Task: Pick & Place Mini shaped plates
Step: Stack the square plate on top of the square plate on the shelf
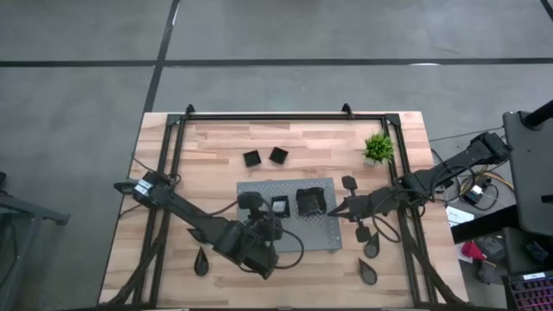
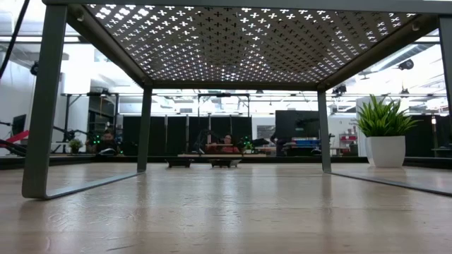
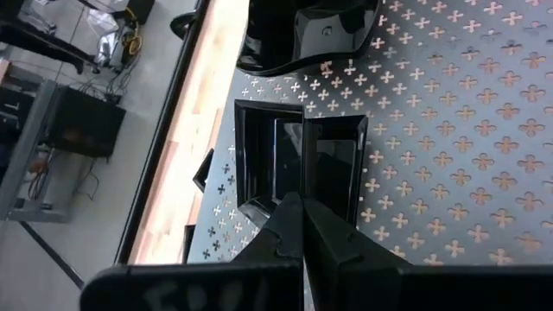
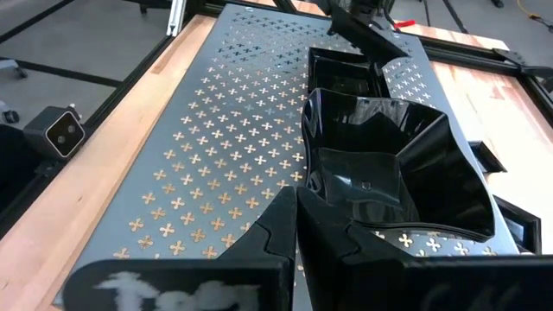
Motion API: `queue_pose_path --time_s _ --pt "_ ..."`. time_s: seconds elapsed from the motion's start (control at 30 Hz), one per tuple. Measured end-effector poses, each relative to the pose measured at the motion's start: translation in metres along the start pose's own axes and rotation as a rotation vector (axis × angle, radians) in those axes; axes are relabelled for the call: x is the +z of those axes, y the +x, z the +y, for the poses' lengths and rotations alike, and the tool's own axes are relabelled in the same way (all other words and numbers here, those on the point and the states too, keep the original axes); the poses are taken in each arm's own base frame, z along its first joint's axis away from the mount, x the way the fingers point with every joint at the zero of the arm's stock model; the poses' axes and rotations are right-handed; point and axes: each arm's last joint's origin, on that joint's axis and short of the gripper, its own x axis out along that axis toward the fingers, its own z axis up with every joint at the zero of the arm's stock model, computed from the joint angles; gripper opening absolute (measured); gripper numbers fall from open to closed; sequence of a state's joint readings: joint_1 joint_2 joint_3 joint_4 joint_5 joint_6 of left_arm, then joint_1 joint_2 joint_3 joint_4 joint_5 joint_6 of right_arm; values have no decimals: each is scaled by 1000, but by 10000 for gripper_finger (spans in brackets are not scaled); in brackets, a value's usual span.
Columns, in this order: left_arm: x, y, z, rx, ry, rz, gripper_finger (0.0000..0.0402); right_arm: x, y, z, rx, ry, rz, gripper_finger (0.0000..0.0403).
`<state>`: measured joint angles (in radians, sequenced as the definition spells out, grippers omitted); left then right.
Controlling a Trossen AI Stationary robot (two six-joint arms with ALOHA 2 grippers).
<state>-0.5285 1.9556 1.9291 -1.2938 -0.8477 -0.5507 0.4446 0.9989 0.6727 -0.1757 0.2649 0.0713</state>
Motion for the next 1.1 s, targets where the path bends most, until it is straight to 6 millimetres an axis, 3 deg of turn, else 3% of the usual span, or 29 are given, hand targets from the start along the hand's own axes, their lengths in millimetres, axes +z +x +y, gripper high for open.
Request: queue_pose_path --time_s 0.63,1.1 --pt "2 0 -1 -8 -14 -15 2 1 0 0 0 -2 -4 8" --pt "4 0 -1 1 -19 -35 48 1 0 0 0 -2 -5 8"
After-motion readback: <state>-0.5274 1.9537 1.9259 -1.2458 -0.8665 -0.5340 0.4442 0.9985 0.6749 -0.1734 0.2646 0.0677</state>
